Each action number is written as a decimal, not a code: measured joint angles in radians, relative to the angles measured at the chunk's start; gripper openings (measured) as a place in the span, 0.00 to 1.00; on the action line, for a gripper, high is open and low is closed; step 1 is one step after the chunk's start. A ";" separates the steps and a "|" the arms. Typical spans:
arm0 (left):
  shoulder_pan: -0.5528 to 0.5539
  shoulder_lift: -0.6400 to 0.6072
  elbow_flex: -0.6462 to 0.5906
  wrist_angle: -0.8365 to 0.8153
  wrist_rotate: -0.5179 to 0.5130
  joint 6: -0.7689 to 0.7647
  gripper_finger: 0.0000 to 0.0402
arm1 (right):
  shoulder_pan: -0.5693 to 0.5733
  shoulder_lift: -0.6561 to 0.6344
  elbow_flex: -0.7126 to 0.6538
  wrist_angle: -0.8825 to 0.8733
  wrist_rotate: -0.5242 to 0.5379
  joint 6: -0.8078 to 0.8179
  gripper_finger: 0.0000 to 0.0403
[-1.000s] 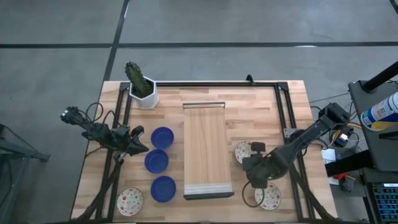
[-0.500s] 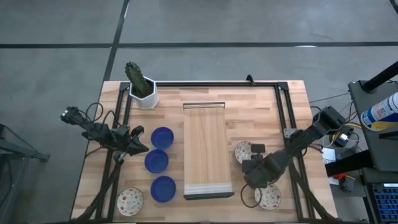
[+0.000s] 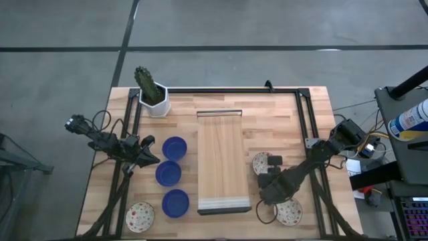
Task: Pick & Place Mini bowls
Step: Put the top white patterned bowl on the shelf, then stack the right white patterned bowl on top of the white patterned bowl on the shelf
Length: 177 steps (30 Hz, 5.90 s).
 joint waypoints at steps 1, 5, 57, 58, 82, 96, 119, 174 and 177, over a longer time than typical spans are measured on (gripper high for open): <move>0.000 0.000 0.000 0.000 0.000 0.000 0.00 | 0.000 0.000 0.000 0.000 0.000 0.000 0.11; 0.000 0.000 0.000 0.000 0.000 0.000 0.00 | 0.000 -0.017 -0.001 -0.004 -0.005 0.001 0.04; 0.000 0.000 0.000 -0.007 0.000 -0.001 0.00 | -0.402 -0.035 0.733 -0.422 0.180 -0.667 0.03; 0.000 0.000 0.000 -0.007 0.000 -0.001 0.00 | -0.406 -0.016 0.753 -0.422 0.179 -0.691 0.03; 0.000 0.000 0.000 -0.011 0.000 -0.001 0.00 | -0.536 0.412 1.308 -0.594 0.016 -1.005 0.03; 0.000 0.000 0.000 -0.016 0.000 -0.002 0.00 | -0.545 0.447 1.297 -0.555 -0.042 -1.010 0.03; 0.000 0.000 0.000 -0.016 0.000 -0.004 0.00 | -0.546 0.444 1.224 -0.511 -0.052 -1.010 0.03; 0.000 0.000 0.000 -0.017 0.000 -0.031 0.00 | -0.379 0.238 1.291 -0.598 -0.002 -0.646 0.33; 0.000 0.000 0.000 -0.016 0.000 -0.032 0.00 | -0.335 0.214 1.281 -0.598 -0.003 -0.582 0.33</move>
